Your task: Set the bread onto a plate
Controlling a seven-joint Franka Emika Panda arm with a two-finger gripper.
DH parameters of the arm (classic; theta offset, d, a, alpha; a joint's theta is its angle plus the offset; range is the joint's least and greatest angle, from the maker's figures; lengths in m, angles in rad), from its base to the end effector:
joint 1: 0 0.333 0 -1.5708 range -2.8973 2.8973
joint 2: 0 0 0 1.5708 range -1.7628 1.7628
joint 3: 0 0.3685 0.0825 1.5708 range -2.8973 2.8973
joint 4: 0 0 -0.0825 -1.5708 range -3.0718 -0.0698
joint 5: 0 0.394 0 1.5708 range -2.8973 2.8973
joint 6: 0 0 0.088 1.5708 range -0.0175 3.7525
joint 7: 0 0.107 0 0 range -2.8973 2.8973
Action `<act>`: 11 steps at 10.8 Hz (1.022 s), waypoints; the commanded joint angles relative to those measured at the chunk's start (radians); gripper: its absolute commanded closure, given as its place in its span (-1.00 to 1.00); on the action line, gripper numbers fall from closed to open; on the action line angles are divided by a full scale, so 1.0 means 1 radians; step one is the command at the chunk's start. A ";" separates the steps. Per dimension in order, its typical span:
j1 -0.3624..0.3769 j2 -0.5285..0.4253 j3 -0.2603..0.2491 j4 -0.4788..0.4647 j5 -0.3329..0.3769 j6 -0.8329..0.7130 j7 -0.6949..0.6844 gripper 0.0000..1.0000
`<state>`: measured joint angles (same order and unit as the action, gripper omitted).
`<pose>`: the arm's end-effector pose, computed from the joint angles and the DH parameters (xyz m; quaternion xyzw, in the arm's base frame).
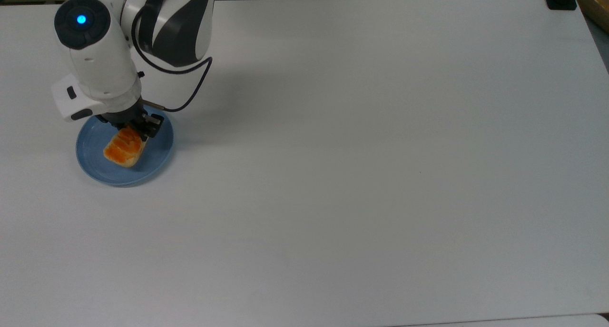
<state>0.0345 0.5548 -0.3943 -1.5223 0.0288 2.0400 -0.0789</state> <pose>0.7016 -0.2055 0.3977 0.9889 -0.1191 -0.0173 0.0872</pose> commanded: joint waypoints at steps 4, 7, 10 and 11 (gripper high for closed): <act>-0.001 -0.051 -0.011 -0.019 0.008 0.002 -0.007 -1.00; 0.022 -0.238 0.023 -0.021 0.011 -0.151 0.054 -1.00; 0.053 -0.424 0.132 -0.027 0.006 -0.340 0.077 -1.00; 0.092 -0.471 0.134 -0.048 -0.001 -0.368 0.077 -1.00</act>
<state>0.0608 0.2158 -0.2795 -1.4914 0.0319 1.7344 -0.0195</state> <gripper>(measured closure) 0.000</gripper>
